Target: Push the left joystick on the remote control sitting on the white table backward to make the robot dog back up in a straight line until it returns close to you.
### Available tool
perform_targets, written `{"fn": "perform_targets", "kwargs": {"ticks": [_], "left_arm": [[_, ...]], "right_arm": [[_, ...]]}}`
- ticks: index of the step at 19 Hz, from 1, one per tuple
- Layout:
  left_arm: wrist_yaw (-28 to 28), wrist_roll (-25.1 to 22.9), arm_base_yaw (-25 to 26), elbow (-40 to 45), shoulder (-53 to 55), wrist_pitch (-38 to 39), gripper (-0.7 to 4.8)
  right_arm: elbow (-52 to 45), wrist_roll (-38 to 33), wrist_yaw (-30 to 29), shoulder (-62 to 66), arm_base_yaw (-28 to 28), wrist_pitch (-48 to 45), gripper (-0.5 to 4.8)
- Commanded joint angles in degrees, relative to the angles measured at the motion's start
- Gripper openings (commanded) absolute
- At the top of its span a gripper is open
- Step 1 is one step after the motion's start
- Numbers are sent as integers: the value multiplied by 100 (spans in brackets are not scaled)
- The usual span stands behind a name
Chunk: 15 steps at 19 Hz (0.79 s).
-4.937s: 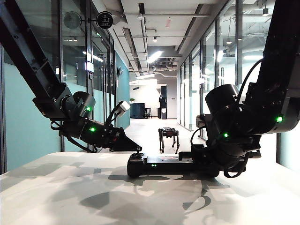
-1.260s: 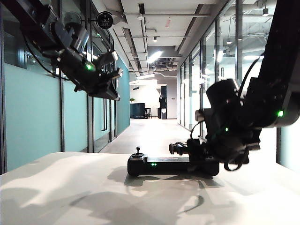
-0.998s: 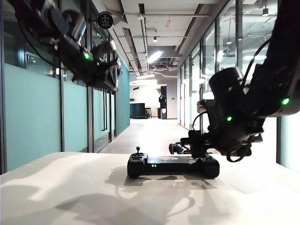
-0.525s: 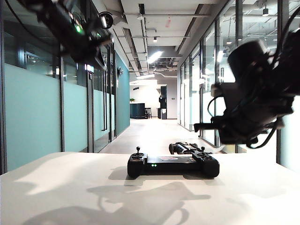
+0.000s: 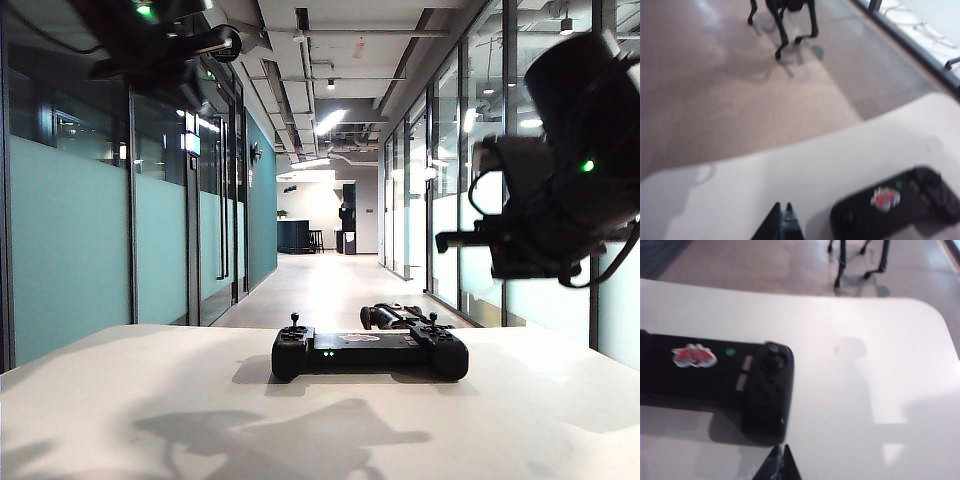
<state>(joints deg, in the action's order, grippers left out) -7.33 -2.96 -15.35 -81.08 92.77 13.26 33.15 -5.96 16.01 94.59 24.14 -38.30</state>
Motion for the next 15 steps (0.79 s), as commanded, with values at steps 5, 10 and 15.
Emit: {"fn": "perform_targets", "kwargs": {"ticks": [5, 10, 15], "left_arm": [[131, -177, 4, 1952, -1449, -1093, -6], [136, -146, 4, 3571, -2514, -1869, -6], [514, -304, 4, 5324, -3473, -2503, -6]], "right_arm": [[-446, 216, -358, -769, 9, -63, -6], [-802, 219, -439, -1266, 9, -46, -6], [-896, 295, -463, -1561, 9, 70, -6]]}}
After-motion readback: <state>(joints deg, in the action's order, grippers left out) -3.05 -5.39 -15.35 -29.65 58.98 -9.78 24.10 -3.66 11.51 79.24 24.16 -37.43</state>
